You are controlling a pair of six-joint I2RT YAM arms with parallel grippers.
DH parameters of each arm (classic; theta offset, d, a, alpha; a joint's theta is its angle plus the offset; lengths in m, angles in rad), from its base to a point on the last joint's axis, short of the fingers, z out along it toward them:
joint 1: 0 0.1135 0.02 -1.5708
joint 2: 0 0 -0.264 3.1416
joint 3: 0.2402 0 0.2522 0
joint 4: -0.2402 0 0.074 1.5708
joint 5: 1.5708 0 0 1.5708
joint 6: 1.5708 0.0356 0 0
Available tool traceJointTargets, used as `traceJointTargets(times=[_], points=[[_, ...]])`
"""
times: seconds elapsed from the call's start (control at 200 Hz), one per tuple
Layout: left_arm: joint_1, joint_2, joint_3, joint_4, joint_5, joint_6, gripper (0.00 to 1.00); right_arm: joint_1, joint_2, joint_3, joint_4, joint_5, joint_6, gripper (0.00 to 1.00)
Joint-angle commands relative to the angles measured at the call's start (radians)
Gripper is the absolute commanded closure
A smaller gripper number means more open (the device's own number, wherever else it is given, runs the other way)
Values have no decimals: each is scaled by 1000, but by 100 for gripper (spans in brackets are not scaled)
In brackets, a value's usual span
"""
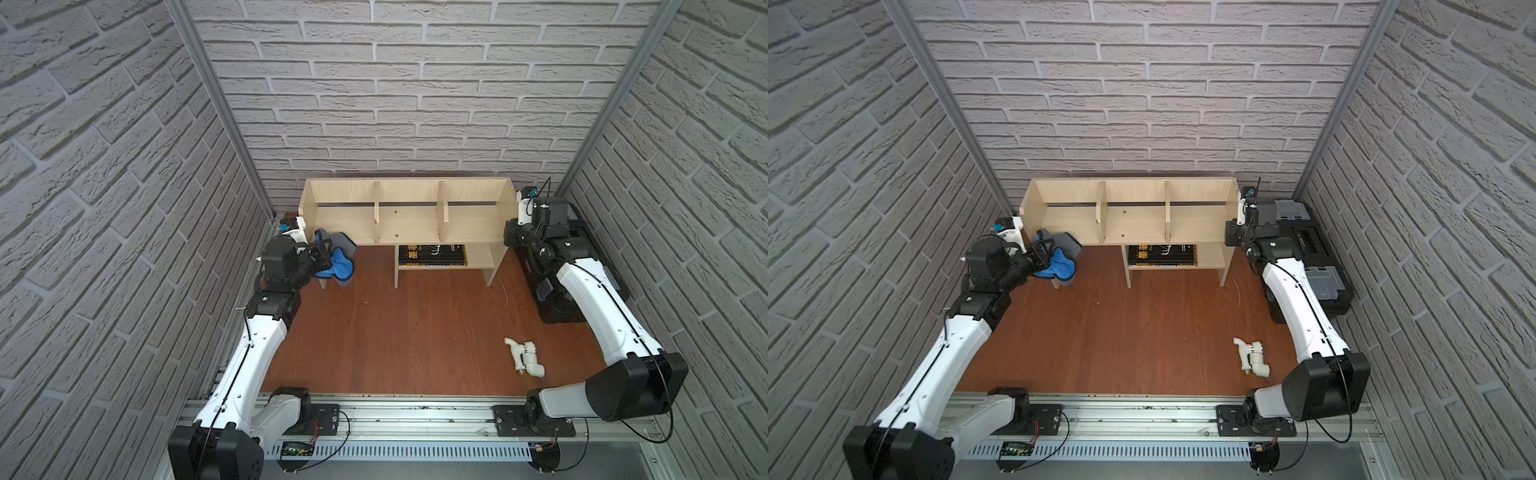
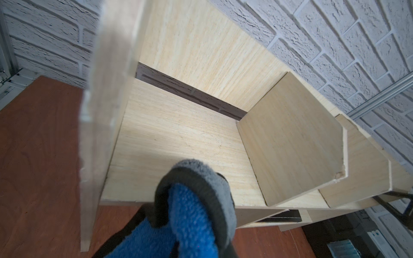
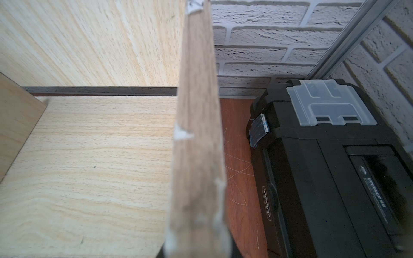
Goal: Wipe the bookshelf clean with a cloth
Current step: Wipe the dust from the shelf.
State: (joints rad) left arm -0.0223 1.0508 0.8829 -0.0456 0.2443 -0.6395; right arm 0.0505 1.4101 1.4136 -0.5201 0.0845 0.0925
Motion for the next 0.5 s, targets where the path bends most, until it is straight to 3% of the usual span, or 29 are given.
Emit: traceJointTargets(times=[0.0, 0.195, 0.495], points=[[-64, 70, 32, 128, -76, 18, 100, 6, -42, -13, -11, -74, 52, 97], [-217, 164, 33, 227, -148, 14, 100, 6, -54, -15, -4, -111, 58, 97], [-331, 337, 110, 358, -177, -50, 100, 6, -75, -34, 1, -133, 61, 97]])
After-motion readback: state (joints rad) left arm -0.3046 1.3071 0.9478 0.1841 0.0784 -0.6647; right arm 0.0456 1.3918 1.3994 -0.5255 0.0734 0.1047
